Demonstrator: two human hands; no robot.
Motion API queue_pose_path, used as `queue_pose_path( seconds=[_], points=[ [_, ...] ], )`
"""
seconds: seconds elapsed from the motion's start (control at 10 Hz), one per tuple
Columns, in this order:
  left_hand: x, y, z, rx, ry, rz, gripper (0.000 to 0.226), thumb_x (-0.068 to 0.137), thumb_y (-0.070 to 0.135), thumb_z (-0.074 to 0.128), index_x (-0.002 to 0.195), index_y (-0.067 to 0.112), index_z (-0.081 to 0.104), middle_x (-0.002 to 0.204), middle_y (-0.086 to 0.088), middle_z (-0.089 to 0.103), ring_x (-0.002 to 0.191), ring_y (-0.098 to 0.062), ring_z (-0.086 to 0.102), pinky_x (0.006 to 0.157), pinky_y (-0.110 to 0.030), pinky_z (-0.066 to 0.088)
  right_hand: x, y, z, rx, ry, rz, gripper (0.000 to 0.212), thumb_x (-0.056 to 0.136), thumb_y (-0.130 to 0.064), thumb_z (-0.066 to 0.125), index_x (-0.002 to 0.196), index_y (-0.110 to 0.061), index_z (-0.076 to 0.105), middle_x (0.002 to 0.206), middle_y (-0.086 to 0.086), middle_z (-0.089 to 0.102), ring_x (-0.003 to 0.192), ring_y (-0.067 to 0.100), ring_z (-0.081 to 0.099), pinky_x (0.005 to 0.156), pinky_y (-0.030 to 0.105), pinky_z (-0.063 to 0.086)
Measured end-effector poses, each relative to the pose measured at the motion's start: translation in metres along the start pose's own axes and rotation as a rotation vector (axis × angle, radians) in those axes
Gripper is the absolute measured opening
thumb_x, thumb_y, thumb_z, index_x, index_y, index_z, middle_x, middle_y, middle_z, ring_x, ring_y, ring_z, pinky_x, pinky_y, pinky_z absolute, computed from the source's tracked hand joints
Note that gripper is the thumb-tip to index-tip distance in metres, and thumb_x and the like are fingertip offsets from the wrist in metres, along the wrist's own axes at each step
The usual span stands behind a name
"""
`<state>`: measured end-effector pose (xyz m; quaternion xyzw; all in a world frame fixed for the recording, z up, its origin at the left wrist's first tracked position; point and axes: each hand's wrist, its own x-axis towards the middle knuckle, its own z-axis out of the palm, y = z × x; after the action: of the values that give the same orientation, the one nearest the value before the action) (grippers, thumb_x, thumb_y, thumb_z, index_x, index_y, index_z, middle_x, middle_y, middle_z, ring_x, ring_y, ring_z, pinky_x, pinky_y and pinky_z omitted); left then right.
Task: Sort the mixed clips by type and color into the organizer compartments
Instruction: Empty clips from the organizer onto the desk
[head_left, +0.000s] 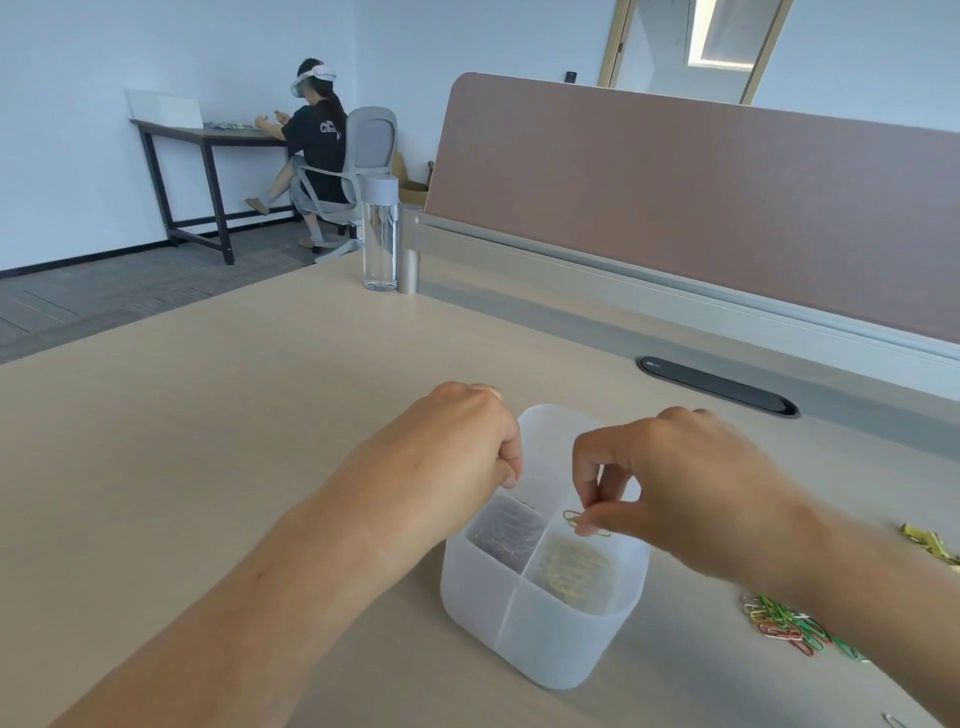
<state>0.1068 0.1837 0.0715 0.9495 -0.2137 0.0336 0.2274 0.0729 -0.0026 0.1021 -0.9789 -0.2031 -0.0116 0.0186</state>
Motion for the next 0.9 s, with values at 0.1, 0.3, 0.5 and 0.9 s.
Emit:
queue_pose_path(
  seconds=[0.1, 0.3, 0.5, 0.9],
  points=[
    [0.0, -0.002, 0.001, -0.009, 0.008, -0.004, 0.009, 0.086, 0.018, 0.067, 0.083, 0.022, 0.074, 0.077, 0.01, 0.046, 0.068, -0.004, 0.047, 0.054, -0.016, 0.032, 0.0, 0.002, 0.0, 0.004, -0.001, -0.044, 0.01, 0.086, -0.05, 0.063, 0.09, -0.041, 0.062, 0.086, -0.029, 0.067, 0.071, -0.003, 0.054, 0.081, 0.022, 0.046],
    [0.0, -0.004, 0.004, -0.009, 0.061, -0.014, 0.01, 0.085, 0.019, 0.067, 0.08, 0.028, 0.072, 0.076, 0.012, 0.048, 0.072, -0.006, 0.052, 0.06, -0.023, 0.038, -0.01, 0.009, -0.031, 0.194, -0.33, -0.027, 0.037, 0.097, -0.01, 0.044, 0.1, -0.036, 0.069, 0.063, -0.045, 0.055, 0.045, 0.004, 0.059, 0.056, 0.006, 0.038],
    [0.002, -0.007, 0.006, -0.024, 0.135, -0.017, 0.034, 0.085, 0.022, 0.065, 0.104, 0.041, 0.044, 0.08, 0.01, 0.052, 0.078, -0.011, 0.054, 0.071, -0.039, 0.052, -0.006, 0.016, -0.045, 0.074, -0.583, -0.04, 0.05, 0.096, -0.007, 0.04, 0.114, -0.05, 0.058, 0.056, -0.056, 0.039, 0.058, 0.003, 0.059, 0.056, 0.006, 0.038],
    [0.021, 0.014, 0.003, 0.27, 0.123, -0.041, 0.023, 0.083, 0.011, 0.055, 0.102, 0.024, 0.052, 0.089, 0.004, 0.059, 0.085, -0.024, 0.059, 0.063, -0.035, 0.047, 0.004, 0.016, -0.023, -0.08, -0.514, -0.224, 0.046, 0.095, -0.014, 0.051, 0.123, -0.051, 0.048, 0.087, -0.032, 0.06, 0.089, -0.017, 0.051, 0.082, 0.019, 0.044]
  ],
)
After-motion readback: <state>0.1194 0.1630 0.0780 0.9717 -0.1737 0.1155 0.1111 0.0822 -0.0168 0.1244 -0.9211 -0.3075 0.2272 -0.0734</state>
